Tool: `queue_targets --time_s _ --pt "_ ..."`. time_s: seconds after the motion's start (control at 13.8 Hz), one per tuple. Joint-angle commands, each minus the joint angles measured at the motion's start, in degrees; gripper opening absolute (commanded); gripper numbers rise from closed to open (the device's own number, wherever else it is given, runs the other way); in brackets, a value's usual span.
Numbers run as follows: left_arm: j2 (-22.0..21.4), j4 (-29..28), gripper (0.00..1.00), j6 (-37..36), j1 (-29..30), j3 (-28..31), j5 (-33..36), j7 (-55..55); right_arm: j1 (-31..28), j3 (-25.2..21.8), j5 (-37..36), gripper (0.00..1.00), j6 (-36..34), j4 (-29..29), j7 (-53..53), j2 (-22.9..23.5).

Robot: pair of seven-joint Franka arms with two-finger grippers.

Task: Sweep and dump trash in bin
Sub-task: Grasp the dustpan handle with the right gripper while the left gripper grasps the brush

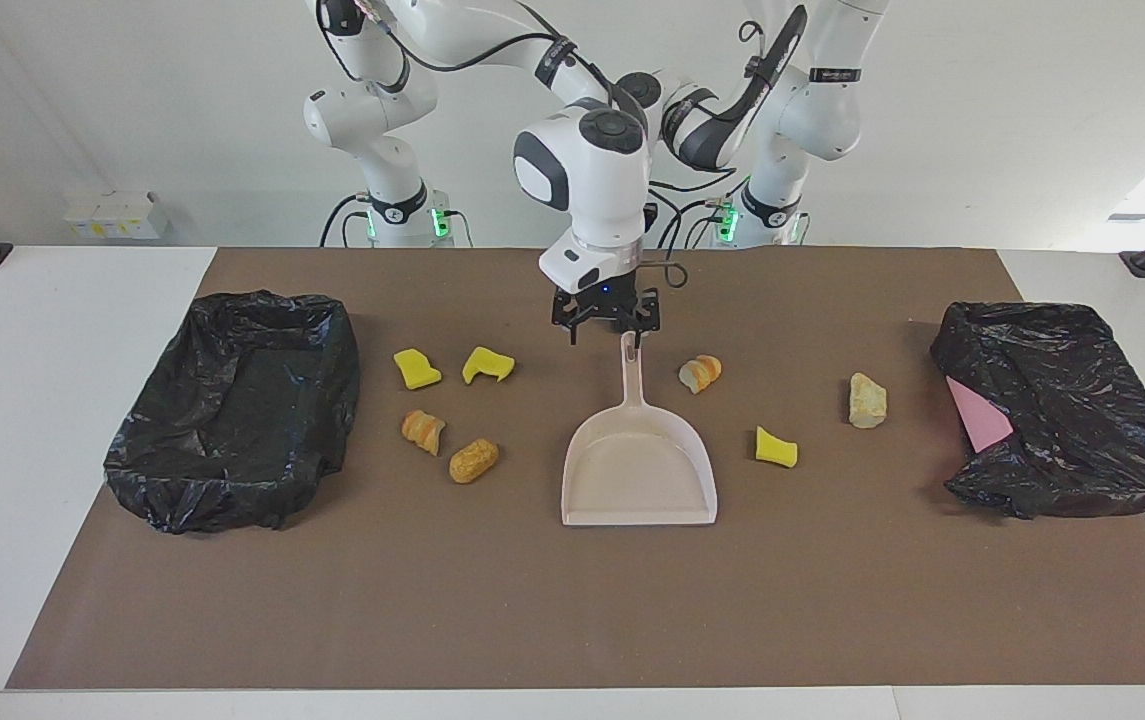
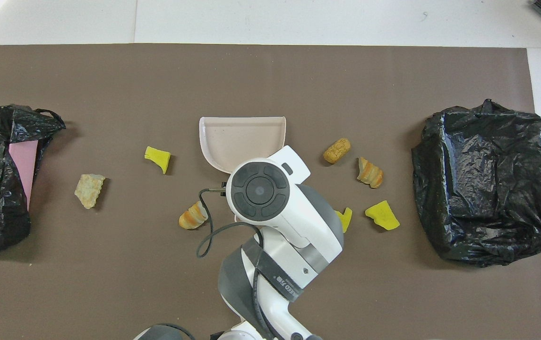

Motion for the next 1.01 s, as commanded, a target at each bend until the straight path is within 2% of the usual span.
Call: queue_targets --time_s 0.0,0.22,0.43,0.72,0.94 --pt "-2.60 -1.88 0.00 -1.83 -1.26 1.08 -1.02 -0.68 0.68 -0.26 -1.06 1.00 0.81 6.79 0.75 7.51" --pt "-4.09 -2.75 0.00 -4.82 0.66 1.60 -1.02 0.11 0.59 -0.17 -0.36 1.00 3.98 5.93 -0.30 7.96" --pt "-6.91 -3.02 0.00 -9.74 7.94 1.69 -1.02 5.36 0.42 -0.08 1.39 1.00 4.07 4.43 -5.31 7.79" --pt "-7.70 -1.62 0.00 -13.43 19.10 1.78 -0.75 12.75 0.42 -0.17 1.40 0.99 5.30 4.25 -5.49 9.81" --pt "-7.88 2.15 0.00 -18.35 25.26 1.95 0.91 15.31 0.77 -0.17 1.58 0.89 5.21 3.20 -5.49 9.55"
